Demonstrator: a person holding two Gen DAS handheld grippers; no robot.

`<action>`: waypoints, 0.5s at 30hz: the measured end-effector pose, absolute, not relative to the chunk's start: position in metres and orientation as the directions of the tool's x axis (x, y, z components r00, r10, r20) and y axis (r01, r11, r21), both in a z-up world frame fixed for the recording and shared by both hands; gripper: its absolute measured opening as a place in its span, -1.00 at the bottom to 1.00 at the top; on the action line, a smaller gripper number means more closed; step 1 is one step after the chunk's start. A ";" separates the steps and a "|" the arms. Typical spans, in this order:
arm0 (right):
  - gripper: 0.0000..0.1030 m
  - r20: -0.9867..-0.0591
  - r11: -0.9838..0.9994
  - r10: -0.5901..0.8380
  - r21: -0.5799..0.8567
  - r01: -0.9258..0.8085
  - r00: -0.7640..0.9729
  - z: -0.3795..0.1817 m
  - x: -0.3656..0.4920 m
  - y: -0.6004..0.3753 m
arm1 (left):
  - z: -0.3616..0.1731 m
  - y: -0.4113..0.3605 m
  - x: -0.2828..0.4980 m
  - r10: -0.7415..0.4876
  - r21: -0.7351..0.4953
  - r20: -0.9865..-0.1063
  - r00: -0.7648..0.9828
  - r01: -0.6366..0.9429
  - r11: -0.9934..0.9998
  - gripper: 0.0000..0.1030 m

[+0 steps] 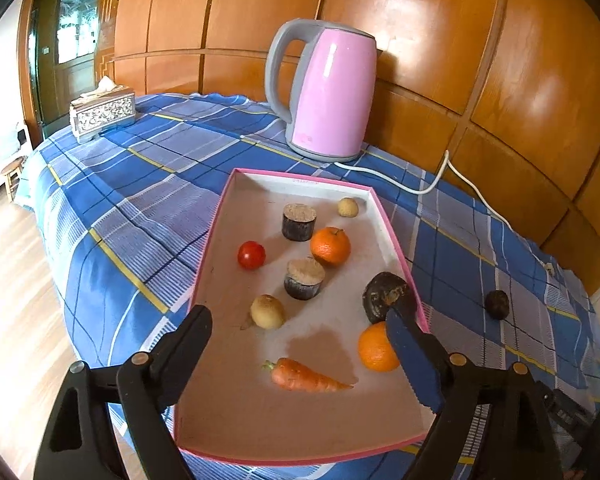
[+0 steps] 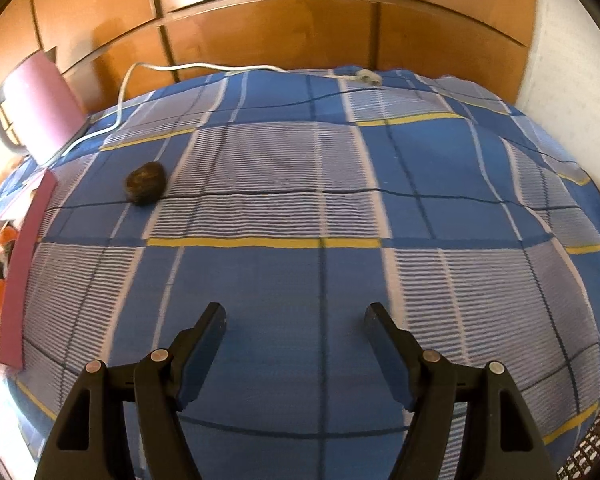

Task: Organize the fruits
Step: 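Reach the right tool to the dark brown lump and grasp it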

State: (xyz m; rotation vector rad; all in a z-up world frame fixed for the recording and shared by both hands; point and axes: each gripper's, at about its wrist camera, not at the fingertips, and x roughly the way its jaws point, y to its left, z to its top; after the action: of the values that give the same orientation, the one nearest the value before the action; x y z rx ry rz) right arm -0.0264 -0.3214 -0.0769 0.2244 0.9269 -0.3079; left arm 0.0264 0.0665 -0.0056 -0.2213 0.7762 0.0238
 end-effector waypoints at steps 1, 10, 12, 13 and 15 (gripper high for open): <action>0.42 -0.811 0.937 -0.152 0.062 0.342 0.565 -0.076 -0.024 -0.318 | -0.007 0.069 0.026 -0.055 -0.189 -0.699 0.713 -0.109 0.976 0.73; 0.42 -0.792 0.979 -0.054 0.078 0.189 0.608 -0.063 0.011 -0.283 | -0.016 0.085 0.024 -0.036 -0.199 -0.717 0.696 -0.155 0.968 0.74; 0.41 -0.790 0.984 -0.040 0.074 0.161 0.612 -0.061 0.021 -0.275 | -0.017 0.085 0.023 -0.038 -0.201 -0.718 0.695 -0.155 0.967 0.74; 0.41 -0.789 0.986 -0.036 0.072 0.150 0.614 -0.060 0.025 -0.272 | -0.017 0.085 0.023 -0.038 -0.200 -0.719 0.694 -0.154 0.968 0.75; 0.41 -0.786 0.989 -0.032 0.065 0.134 0.618 -0.058 0.034 -0.266 | -0.019 0.085 0.023 -0.039 -0.200 -0.722 0.691 -0.155 0.967 0.75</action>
State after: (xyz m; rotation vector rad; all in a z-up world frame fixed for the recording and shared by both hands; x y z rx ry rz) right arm 0.0336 -0.2660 -0.0577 0.1212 0.9005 -0.0960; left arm 0.0229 0.0848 -0.0188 -0.2548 0.8082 0.0655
